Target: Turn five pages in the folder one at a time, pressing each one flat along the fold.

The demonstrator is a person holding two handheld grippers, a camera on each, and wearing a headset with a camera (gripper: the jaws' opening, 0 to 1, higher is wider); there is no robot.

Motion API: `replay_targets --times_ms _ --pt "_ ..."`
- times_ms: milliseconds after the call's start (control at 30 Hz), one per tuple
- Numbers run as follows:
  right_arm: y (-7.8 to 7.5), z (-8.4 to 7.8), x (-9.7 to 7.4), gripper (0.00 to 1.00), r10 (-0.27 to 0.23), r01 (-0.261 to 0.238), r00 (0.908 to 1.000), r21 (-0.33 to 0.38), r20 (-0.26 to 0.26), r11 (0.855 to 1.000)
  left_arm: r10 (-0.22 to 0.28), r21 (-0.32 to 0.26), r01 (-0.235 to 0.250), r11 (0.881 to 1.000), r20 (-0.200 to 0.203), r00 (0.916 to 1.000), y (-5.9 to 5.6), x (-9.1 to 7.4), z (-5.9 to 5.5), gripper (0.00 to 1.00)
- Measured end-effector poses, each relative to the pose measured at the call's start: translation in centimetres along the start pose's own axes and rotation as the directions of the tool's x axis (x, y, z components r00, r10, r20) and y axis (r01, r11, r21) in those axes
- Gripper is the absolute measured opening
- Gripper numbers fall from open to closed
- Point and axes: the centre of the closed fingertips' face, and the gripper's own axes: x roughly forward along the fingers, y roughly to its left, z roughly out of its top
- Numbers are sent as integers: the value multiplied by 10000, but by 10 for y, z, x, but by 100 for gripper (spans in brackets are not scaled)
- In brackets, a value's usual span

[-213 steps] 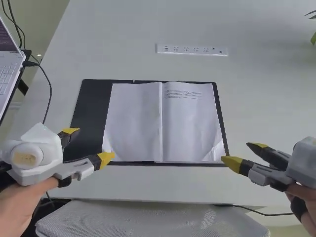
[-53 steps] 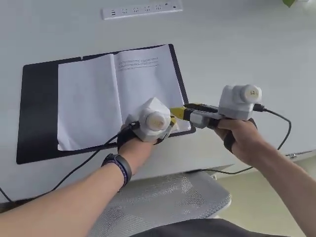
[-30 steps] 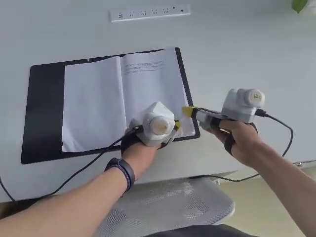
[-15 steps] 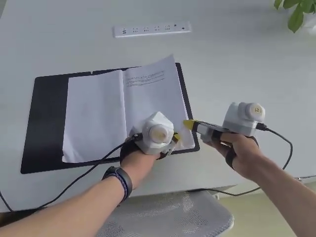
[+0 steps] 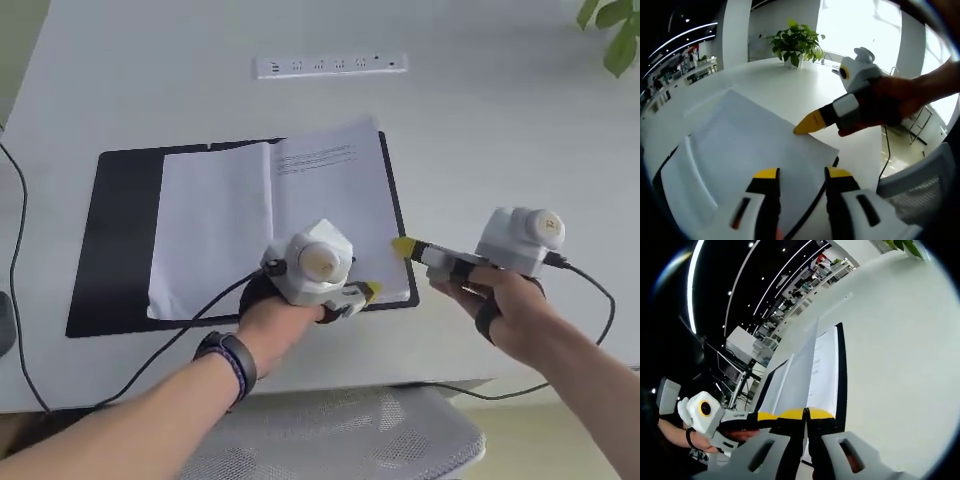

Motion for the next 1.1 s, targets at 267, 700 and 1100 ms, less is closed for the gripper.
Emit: replay_targets --times_ms 267,700,1100 --pt "8 2 -2 0 7 -7 10000 -194 -29 9998 82 24 -82 10000 201 9998 6 -19 2 43" --pt "25 10 -5 0 177 -172 9998 -420 114 9990 774 -145 -766 9970 628 9950 36 -61 3 44" --pt "49 19 -6 0 534 -500 9976 -760 435 9959 1653 -629 -1597 9852 976 9814 76 -113 -14 48"
